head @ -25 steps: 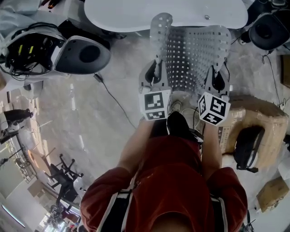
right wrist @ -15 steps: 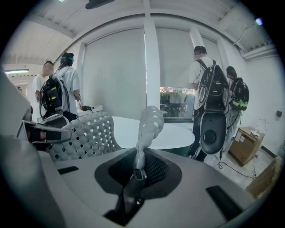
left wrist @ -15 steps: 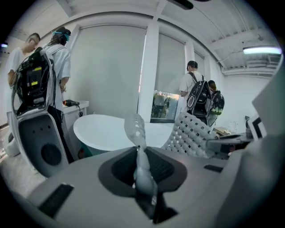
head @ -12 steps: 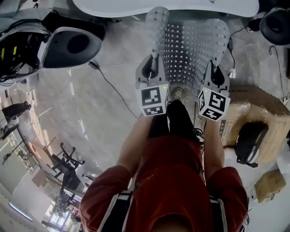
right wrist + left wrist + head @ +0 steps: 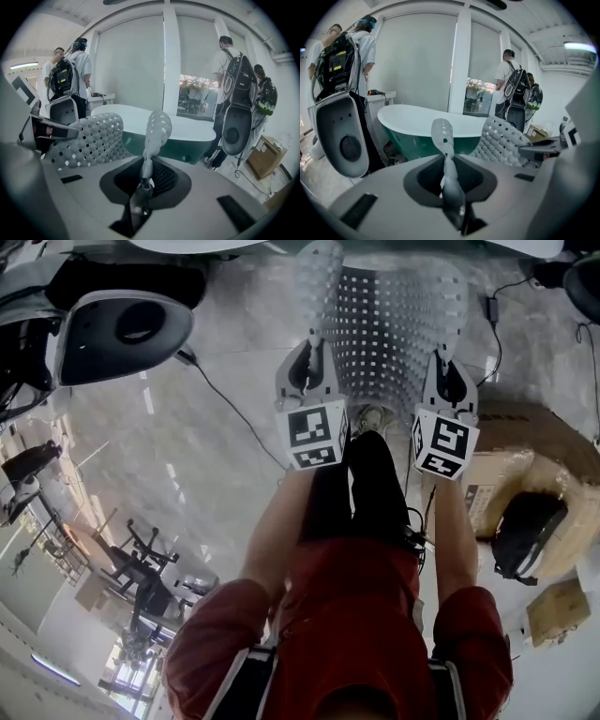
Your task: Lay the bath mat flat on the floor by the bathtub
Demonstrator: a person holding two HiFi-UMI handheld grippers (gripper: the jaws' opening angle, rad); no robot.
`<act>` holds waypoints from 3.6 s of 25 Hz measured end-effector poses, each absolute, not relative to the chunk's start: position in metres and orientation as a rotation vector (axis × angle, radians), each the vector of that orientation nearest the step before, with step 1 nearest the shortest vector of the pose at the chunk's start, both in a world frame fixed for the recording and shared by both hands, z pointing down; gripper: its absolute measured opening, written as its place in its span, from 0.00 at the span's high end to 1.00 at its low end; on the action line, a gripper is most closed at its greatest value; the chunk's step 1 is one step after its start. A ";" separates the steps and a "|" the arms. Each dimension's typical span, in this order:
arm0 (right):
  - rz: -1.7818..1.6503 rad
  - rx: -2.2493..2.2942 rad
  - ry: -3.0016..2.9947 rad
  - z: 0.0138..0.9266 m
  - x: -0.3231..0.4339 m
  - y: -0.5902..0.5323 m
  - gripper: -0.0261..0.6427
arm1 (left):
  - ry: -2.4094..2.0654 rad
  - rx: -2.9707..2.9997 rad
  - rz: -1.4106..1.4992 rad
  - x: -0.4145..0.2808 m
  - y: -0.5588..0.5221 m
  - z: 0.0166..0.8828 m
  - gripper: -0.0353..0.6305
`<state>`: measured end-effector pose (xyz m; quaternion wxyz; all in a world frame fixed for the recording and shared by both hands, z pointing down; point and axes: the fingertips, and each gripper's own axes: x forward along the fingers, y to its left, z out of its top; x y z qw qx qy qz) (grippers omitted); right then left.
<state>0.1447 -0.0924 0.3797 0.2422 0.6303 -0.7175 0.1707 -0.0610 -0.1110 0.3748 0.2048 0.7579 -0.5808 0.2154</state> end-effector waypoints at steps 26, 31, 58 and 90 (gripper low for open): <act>0.479 1.660 -1.913 0.613 0.122 -0.135 0.89 | -1.575 2.129 0.694 -0.101 -0.154 0.611 0.85; 0.465 1.677 -1.929 0.653 0.119 -0.151 0.89 | -1.587 2.146 0.673 -0.100 -0.170 0.654 0.85; 0.362 1.641 -1.968 0.847 0.146 -0.199 0.88 | -1.650 2.160 0.680 -0.102 -0.215 0.850 0.85; 0.318 1.663 -1.789 0.948 0.224 -0.209 0.86 | -1.786 2.053 0.912 -0.170 -0.230 0.946 0.84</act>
